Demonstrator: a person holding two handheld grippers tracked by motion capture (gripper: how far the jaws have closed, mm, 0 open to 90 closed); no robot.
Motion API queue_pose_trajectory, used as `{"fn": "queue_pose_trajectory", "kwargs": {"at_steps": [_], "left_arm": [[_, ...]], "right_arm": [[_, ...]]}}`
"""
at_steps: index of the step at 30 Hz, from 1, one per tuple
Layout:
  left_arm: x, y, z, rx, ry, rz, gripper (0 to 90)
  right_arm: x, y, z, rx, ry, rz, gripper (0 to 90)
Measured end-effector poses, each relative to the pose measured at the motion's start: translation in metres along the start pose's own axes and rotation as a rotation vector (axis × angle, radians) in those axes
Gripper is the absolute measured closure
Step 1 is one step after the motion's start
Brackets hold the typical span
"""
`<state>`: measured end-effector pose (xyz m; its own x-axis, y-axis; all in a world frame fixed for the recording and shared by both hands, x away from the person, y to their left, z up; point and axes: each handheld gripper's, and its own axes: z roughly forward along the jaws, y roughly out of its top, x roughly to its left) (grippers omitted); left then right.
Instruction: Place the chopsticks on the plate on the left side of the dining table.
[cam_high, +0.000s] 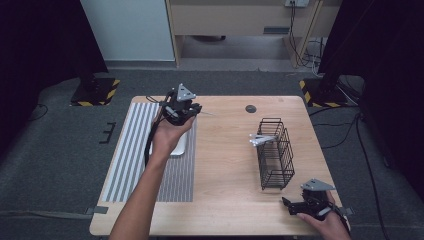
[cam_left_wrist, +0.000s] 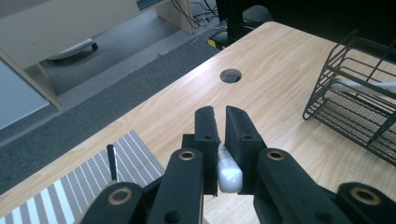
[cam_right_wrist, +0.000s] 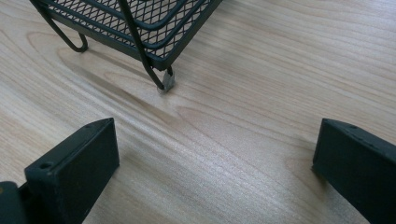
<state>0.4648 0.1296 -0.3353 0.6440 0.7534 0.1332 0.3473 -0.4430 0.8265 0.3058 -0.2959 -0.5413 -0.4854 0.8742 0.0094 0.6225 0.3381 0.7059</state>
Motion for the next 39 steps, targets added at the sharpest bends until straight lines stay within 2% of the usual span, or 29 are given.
{"fn": "queue_pose_trajectory", "kwargs": {"at_steps": [6, 10, 13, 17, 27, 39], "left_arm": [[-0.004, -0.007, 0.003, 0.003, -0.006, 0.016, 83.2], [0.001, -0.018, 0.004, 0.019, -0.002, 0.009, 83.2], [0.007, -0.027, 0.007, 0.022, 0.000, -0.017, 83.2], [0.008, -0.033, 0.008, 0.031, 0.004, -0.017, 83.2], [0.022, -0.053, 0.001, 0.037, 0.022, -0.055, 83.2], [0.031, -0.067, -0.004, 0.030, 0.025, -0.084, 83.2]], "right_arm": [[0.000, 0.000, 0.000, 0.000, -0.002, 0.001, 0.3], [0.000, 0.000, 0.000, 0.000, -0.004, 0.000, 0.3], [0.000, 0.000, 0.000, 0.001, -0.002, 0.003, 0.3], [0.001, 0.000, 0.000, 0.001, -0.004, 0.004, 0.3], [0.001, 0.000, 0.000, 0.003, -0.004, 0.004, 0.4], [0.001, 0.000, 0.000, 0.001, -0.005, 0.005, 0.4]]}}
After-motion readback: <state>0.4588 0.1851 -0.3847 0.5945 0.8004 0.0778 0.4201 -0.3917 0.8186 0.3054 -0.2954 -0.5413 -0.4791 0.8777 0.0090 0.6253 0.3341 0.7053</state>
